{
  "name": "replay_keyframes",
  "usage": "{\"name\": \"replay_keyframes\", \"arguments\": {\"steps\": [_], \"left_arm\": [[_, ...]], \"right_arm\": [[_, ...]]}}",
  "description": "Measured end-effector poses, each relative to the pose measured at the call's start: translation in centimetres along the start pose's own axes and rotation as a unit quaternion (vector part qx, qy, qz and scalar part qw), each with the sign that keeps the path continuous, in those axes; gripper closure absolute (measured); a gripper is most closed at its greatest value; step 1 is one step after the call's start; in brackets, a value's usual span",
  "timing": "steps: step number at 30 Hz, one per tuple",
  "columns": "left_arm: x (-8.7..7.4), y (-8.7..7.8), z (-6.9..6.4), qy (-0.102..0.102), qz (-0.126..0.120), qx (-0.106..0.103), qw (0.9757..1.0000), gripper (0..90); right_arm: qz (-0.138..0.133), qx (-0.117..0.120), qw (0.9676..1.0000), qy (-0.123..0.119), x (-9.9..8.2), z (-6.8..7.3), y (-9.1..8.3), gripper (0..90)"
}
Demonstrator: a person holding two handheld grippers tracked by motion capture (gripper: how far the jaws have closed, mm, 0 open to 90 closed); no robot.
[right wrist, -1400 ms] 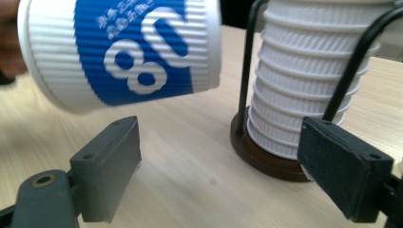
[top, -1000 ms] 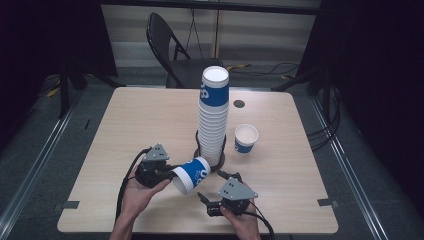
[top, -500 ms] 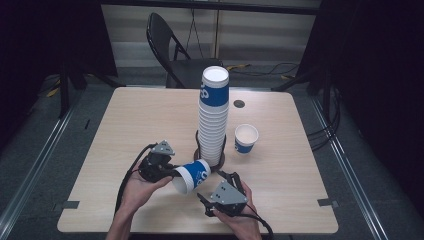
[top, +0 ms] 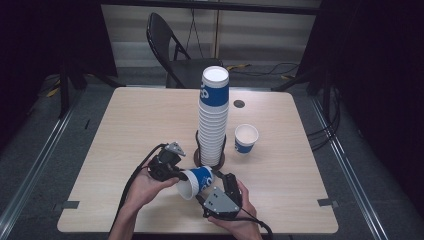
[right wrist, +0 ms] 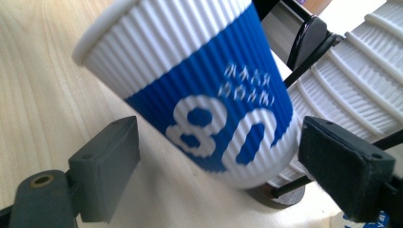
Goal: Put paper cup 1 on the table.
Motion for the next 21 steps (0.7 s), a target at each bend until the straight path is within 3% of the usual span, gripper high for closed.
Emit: {"name": "replay_keyframes", "arguments": {"steps": [9,21], "left_arm": [[0.5,0.6,-0.4,0.009,0.026,-0.009,0.9996,85.2],[0.9,0.7,-1.1,0.005,0.019,-0.029,0.9994,85.3]], "right_arm": [[-0.007,0.024,0.9992,-0.031,0.5,0.5,0.1,9.8],[-0.019,0.029,0.9981,-0.052,1.5,0.8,0.7,9.2]]}}
Point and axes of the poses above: each handheld gripper's, and its own axes: y roughly forward along the jaws, x roughly out of its top, z roughly to its left, the point moved 1 cm from there along y, roughly forward along the jaws, and after that the axes turned 8 degrees about x, right-handed, at the moved point
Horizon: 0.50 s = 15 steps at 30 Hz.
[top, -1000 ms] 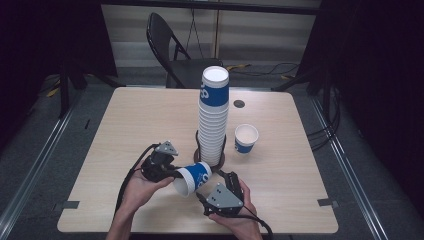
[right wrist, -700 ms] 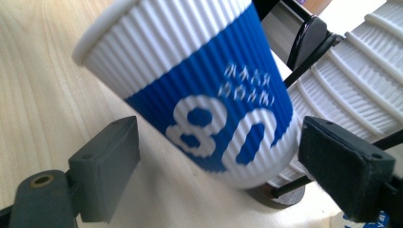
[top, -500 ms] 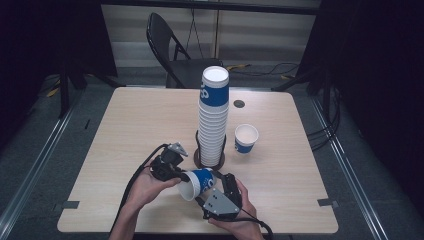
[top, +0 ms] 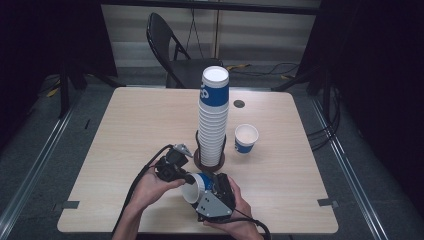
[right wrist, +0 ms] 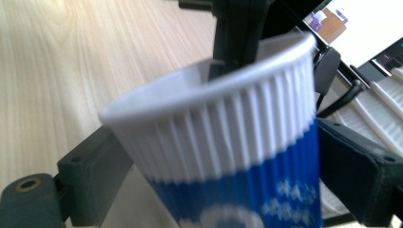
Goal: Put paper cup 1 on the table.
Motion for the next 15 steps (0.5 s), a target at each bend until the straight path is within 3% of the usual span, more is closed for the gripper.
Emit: {"name": "replay_keyframes", "arguments": {"steps": [4,5,7,9,12,15], "left_arm": [[0.0,-0.03,0.05,-0.004,-0.007,-0.001,1.0,85.3],[0.17,-0.02,-0.06,-0.019,-0.019,-0.009,0.9996,85.5],[0.3,0.01,-0.21,-0.016,-0.022,-0.013,0.9996,86.0],[0.44,0.13,-0.49,-0.014,-0.023,-0.009,0.9996,85.8],[0.16,0.24,-0.2,-0.016,-0.025,-0.022,0.9993,85.9],[0.06,0.32,-0.3,-0.017,-0.026,-0.021,0.9993,85.5]], "right_arm": [[-0.001,-0.001,1.0,0.002,0.05,-0.04,0.08,9.2],[0.0,-0.008,1.0,0.0,0.21,-0.21,0.19,9.6],[-0.008,-0.011,0.9999,-0.002,0.35,-0.33,0.3,10.9],[-0.008,-0.007,0.9999,-0.007,0.72,-0.37,0.52,13.8],[-0.019,0.004,0.9998,-0.002,1.03,-0.39,0.5,16.3],[-0.021,0.009,0.9997,0.005,1.02,-0.31,0.46,16.6]]}}
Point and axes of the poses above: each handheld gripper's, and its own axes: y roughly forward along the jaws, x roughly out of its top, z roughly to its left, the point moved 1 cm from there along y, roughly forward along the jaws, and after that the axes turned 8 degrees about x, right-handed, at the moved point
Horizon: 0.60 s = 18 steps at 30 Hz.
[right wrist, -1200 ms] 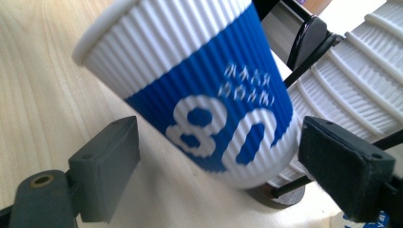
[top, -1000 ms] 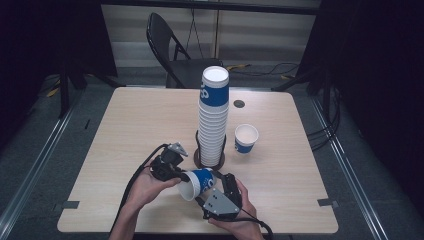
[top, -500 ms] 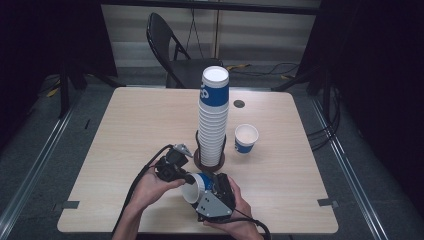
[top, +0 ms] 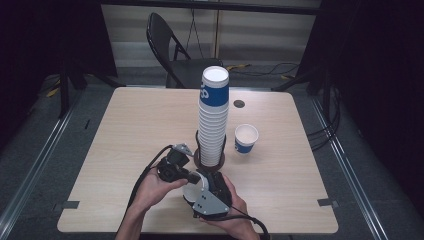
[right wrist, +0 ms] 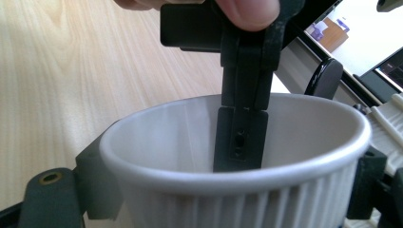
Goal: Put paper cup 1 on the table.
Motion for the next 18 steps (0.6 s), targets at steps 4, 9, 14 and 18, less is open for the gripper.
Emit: {"name": "replay_keyframes", "arguments": {"steps": [4,9,14,18], "left_arm": [[0.0,0.0,-0.1,0.003,-0.008,0.001,1.0,85.1],[-0.2,0.0,0.0,-0.009,-0.034,0.001,0.9994,82.7],[-1.0,0.1,0.2,-0.024,-0.069,0.022,0.9971,71.4],[-1.9,0.3,0.6,-0.05,-0.104,0.022,0.9931,65.2]], "right_arm": [[-0.003,0.003,0.9998,0.018,0.0,-0.1,-0.2,17.4],[-0.023,0.0,0.9979,0.06,0.0,-1.0,-0.6,17.8],[-0.028,0.009,0.995,0.096,-0.2,-1.3,-0.6,18.0],[-0.028,0.009,0.9927,0.117,-0.5,-1.6,-0.5,18.0]]}}
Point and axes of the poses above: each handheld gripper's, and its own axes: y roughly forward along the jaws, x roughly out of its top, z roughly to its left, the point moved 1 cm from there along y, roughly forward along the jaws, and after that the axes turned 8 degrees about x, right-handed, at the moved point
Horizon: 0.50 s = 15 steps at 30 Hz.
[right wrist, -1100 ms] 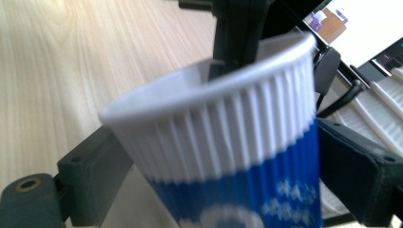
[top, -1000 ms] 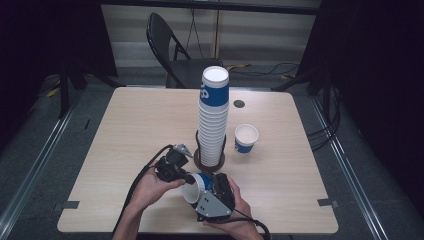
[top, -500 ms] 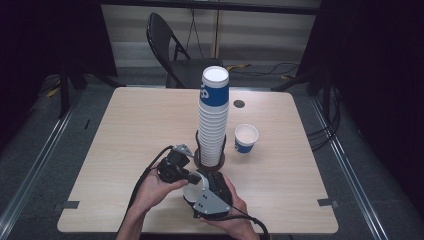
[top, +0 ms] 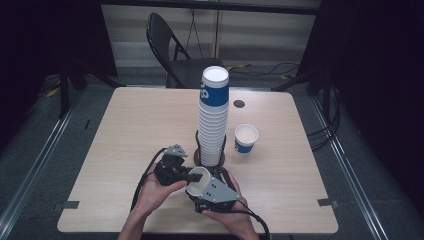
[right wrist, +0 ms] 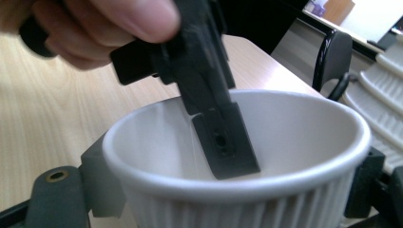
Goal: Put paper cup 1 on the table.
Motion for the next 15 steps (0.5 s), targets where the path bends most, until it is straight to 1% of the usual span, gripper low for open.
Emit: {"name": "replay_keyframes", "arguments": {"steps": [1,2,3,4,5,6,7,8,9,10,11,12,13,14,15], "left_arm": [[0.0,0.0,0.0,0.0,0.0,0.0,1.0,62.7],[-0.2,0.0,0.1,-0.007,-0.01,0.002,0.9999,62.7],[-0.5,-0.1,0.3,-0.011,-0.027,0.003,0.9996,51.8],[-0.5,-0.1,0.3,-0.011,-0.027,0.003,0.9996,49.5],[-0.7,-0.3,0.3,-0.009,-0.044,0.007,0.999,47.1],[-0.7,-0.3,0.3,-0.009,-0.044,0.007,0.999,44.4],[-0.9,-0.7,0.3,-0.003,-0.068,0.008,0.9977,42.3],[-0.9,-0.7,0.3,-0.003,-0.068,0.008,0.9977,40.7],[-1.0,-1.0,0.3,-0.004,-0.09,0.008,0.9959,38.9],[-1.0,-1.0,0.3,-0.004,-0.09,0.008,0.9959,37.5],[-1.1,-1.3,0.3,-0.008,-0.107,0.01,0.9942,36.8],[-1.1,-1.3,0.3,-0.008,-0.107,0.01,0.9942,35.8],[-1.3,-1.5,0.4,-0.012,-0.122,0.008,0.9924,35.5],[-1.3,-1.5,0.4,-0.012,-0.122,0.008,0.9924,34.8],[-1.5,-1.6,0.6,-0.02,-0.135,0.013,0.9905,33.6]], "right_arm": [[0.0,0.0,1.0,0.0,0.0,0.0,0.0,18.0],[0.001,-0.001,1.0,0.003,-0.1,-0.1,0.0,18.0],[0.002,-0.007,0.9999,0.015,-0.3,-0.3,0.0,18.0],[0.002,-0.007,0.9999,0.015,-0.3,-0.3,0.0,18.0],[0.003,-0.013,0.9997,0.021,-0.5,-0.5,-0.1,18.0],[0.003,-0.013,0.9997,0.021,-0.5,-0.5,-0.1,18.0],[-0.001,-0.013,0.9993,0.035,-0.7,-0.7,-0.3,18.0],[-0.001,-0.013,0.9993,0.035,-0.7,-0.7,-0.3,18.0],[0.0,-0.018,0.9989,0.043,-0.9,-0.9,-0.5,18.0],[0.0,-0.018,0.9989,0.043,-0.9,-0.9,-0.5,18.0],[-0.002,-0.021,0.9985,0.051,-1.1,-1.1,-0.7,18.0],[-0.002,-0.021,0.9985,0.051,-1.1,-1.1,-0.7,18.0],[0.0,-0.026,0.998,0.057,-1.4,-1.4,-0.9,18.0],[0.0,-0.026,0.998,0.057,-1.4,-1.4,-0.9,18.0],[-0.002,-0.028,0.9971,0.07,-1.6,-1.7,-1.2,17.9]]}}
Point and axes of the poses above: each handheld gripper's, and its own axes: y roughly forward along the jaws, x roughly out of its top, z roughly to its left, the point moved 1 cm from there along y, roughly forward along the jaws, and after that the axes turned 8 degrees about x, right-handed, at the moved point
